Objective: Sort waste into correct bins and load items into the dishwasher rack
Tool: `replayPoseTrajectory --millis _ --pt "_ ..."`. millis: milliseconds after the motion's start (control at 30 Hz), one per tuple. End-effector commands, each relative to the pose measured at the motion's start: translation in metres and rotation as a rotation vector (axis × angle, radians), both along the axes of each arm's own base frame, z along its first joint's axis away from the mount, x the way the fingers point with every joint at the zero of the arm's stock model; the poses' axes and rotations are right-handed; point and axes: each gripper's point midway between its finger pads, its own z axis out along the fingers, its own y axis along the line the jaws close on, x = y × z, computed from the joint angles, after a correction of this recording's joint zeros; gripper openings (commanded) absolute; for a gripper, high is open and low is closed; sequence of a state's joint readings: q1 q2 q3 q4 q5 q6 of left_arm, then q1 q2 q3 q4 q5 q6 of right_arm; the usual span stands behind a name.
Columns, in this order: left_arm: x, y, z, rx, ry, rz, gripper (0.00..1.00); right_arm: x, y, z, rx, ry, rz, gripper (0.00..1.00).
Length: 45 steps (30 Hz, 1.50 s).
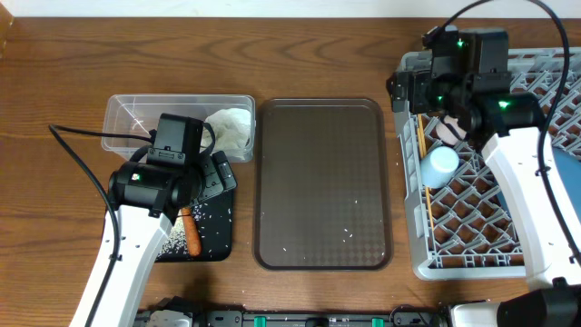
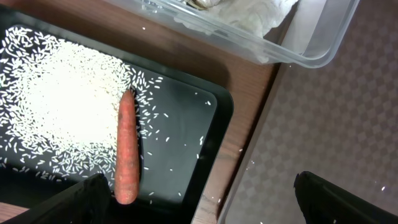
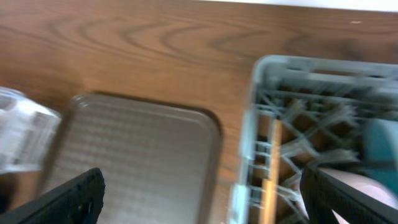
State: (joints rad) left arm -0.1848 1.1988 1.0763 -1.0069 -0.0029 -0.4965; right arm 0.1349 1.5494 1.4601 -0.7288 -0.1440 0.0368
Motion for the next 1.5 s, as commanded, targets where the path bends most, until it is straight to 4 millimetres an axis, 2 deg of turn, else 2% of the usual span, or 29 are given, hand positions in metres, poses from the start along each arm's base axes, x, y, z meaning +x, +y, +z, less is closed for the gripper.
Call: replayPoseTrajectory --millis 0,133,333,400,567,633,933,1033,1167,1300,1467 --pt "0.001 0.002 0.003 0.006 -0.010 0.001 0.98 -0.007 -0.012 0.014 -0.118 -0.010 0.004 0.99" --pt "0.001 0.002 0.003 0.006 -0.010 0.001 0.98 -0.032 -0.016 0.038 -0.118 -0.008 0.004 0.99" --pt "0.001 0.002 0.003 0.006 -0.010 0.001 0.98 -0.085 -0.010 0.092 -0.048 -0.106 0.053 0.99" --pt "0.001 0.002 0.003 0.006 -0.010 0.001 0.98 -0.101 -0.008 0.104 -0.026 -0.129 0.073 0.99" --pt "0.001 0.002 0.003 0.006 -0.010 0.001 0.98 -0.131 -0.012 0.125 -0.019 -0.185 0.073 0.99" --pt "0.001 0.002 0.003 0.006 -0.010 0.001 0.98 -0.142 -0.013 0.128 -0.019 -0.187 0.074 0.99" --pt "0.001 0.002 0.003 0.006 -0.010 0.001 0.98 -0.163 -0.018 0.145 -0.039 -0.264 0.082 0.99" --pt "0.001 0.002 0.003 0.006 -0.010 0.001 0.98 -0.178 -0.023 0.160 -0.032 -0.353 0.070 0.99" --pt "0.001 0.002 0.003 0.006 -0.010 0.001 0.98 -0.208 -0.030 0.181 -0.016 -0.554 0.047 0.99" --pt "0.001 0.002 0.003 0.006 -0.010 0.001 0.98 -0.237 -0.038 0.175 -0.012 -0.722 0.016 0.99" --pt "0.001 0.002 0.003 0.006 -0.010 0.001 0.98 -0.249 -0.048 0.137 -0.020 -0.847 -0.038 0.99"
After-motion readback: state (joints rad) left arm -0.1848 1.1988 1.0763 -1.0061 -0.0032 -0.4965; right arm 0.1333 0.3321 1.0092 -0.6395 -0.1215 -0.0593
